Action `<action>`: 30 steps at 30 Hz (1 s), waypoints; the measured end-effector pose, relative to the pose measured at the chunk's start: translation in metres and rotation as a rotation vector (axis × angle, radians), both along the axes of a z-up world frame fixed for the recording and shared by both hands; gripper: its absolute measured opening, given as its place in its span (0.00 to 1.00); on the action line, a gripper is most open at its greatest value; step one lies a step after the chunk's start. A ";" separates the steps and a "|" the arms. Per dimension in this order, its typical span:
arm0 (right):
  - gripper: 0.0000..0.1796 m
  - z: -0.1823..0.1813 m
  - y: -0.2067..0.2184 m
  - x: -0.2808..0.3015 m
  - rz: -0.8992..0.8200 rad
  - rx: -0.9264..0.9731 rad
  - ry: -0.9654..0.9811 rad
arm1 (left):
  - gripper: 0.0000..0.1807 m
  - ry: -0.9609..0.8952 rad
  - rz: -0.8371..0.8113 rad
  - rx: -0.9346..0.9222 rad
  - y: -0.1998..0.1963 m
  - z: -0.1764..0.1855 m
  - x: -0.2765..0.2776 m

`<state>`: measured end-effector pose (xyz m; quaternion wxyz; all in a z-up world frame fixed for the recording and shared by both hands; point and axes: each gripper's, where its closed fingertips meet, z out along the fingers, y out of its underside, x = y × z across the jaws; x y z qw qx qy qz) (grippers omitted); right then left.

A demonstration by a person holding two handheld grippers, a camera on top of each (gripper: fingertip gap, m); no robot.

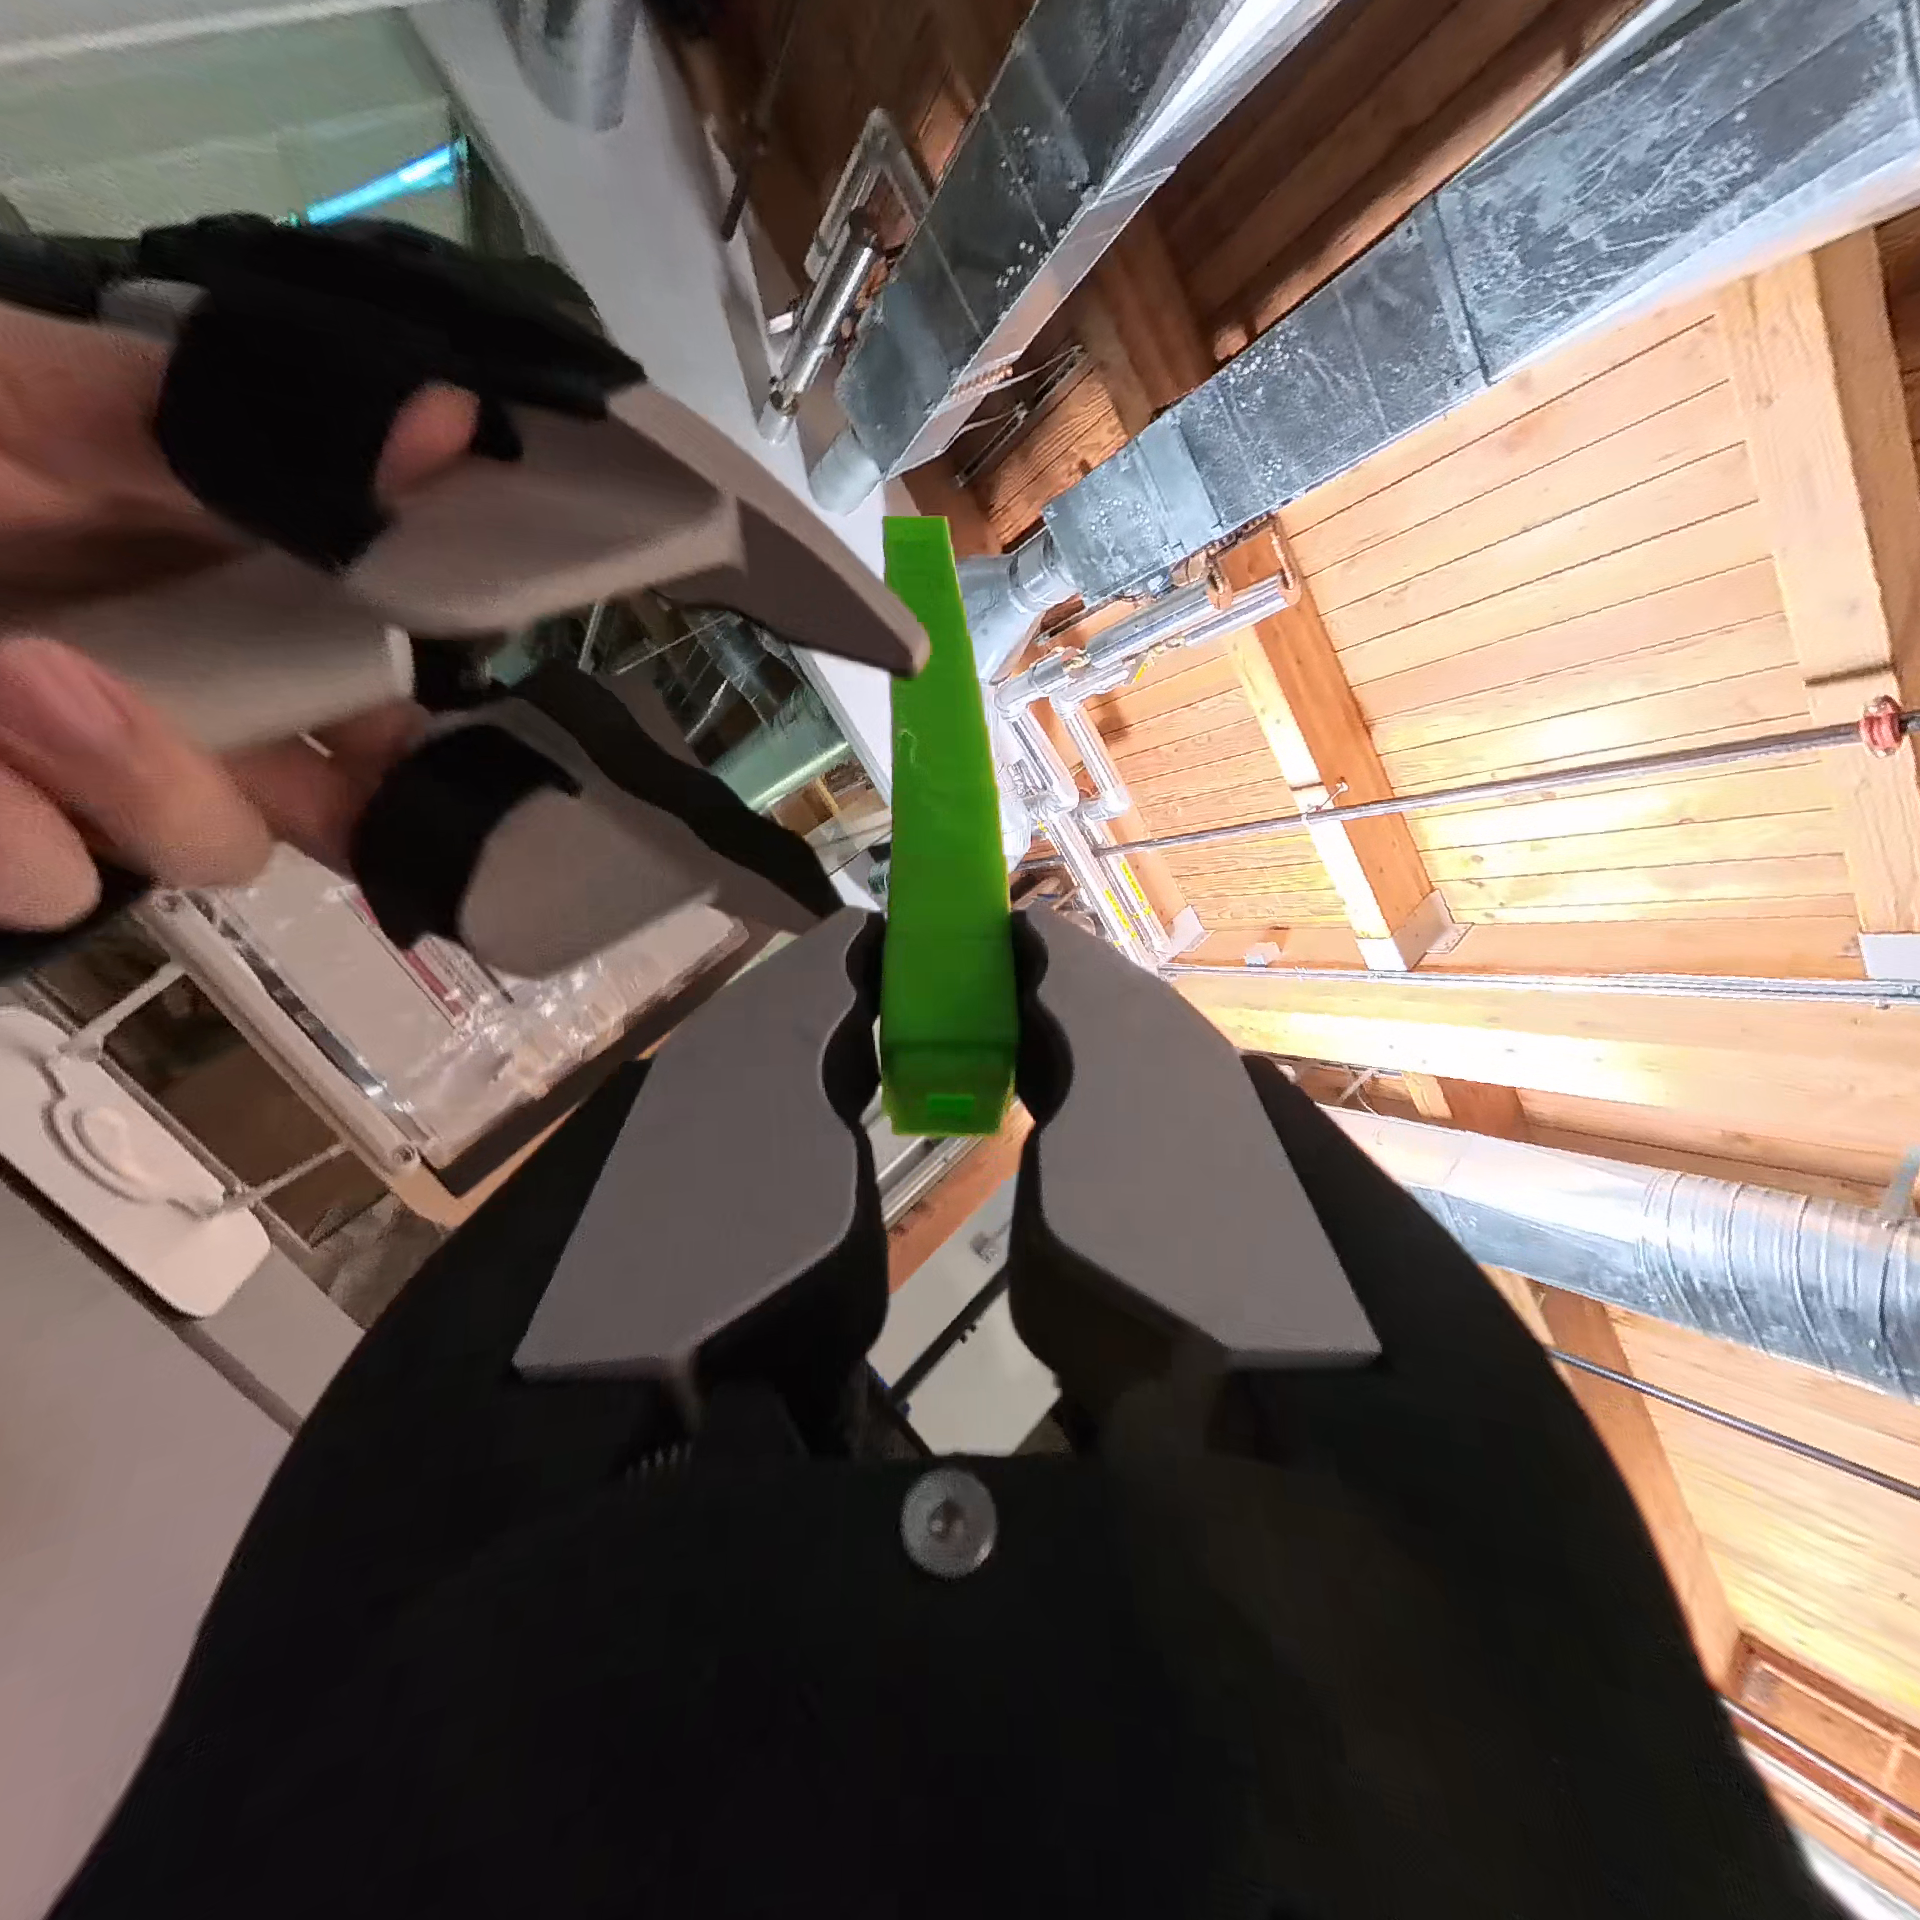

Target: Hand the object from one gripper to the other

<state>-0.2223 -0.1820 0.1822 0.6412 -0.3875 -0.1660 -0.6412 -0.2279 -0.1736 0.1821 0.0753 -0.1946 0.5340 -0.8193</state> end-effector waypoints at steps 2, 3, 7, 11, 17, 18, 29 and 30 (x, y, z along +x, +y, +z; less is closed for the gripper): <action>0.13 -0.002 0.004 -0.004 0.020 0.014 0.002 | 0.34 -0.031 0.045 0.027 -0.005 -0.001 0.000; 0.13 -0.004 0.007 -0.006 0.032 0.014 0.004 | 0.32 -0.058 0.069 0.028 -0.005 0.001 -0.001; 0.13 -0.010 0.013 -0.012 0.076 0.026 0.014 | 0.18 -0.134 0.151 0.033 -0.001 0.005 -0.003; 0.16 -0.023 0.021 -0.001 0.123 -0.033 0.122 | 0.12 -0.090 0.159 0.108 0.004 -0.002 0.003; 0.24 -0.055 0.019 0.026 0.186 -0.170 0.319 | 0.12 -0.054 0.476 0.365 0.051 -0.022 0.034; 0.24 -0.060 0.018 0.033 0.185 -0.189 0.357 | 0.12 -0.040 0.525 0.414 0.059 -0.027 0.039; 0.23 -0.090 0.016 0.061 0.271 -0.295 0.639 | 0.12 0.112 0.572 0.717 0.054 -0.087 0.067; 0.23 -0.089 0.016 0.061 0.306 -0.296 0.672 | 0.12 0.121 0.562 0.739 0.050 -0.093 0.068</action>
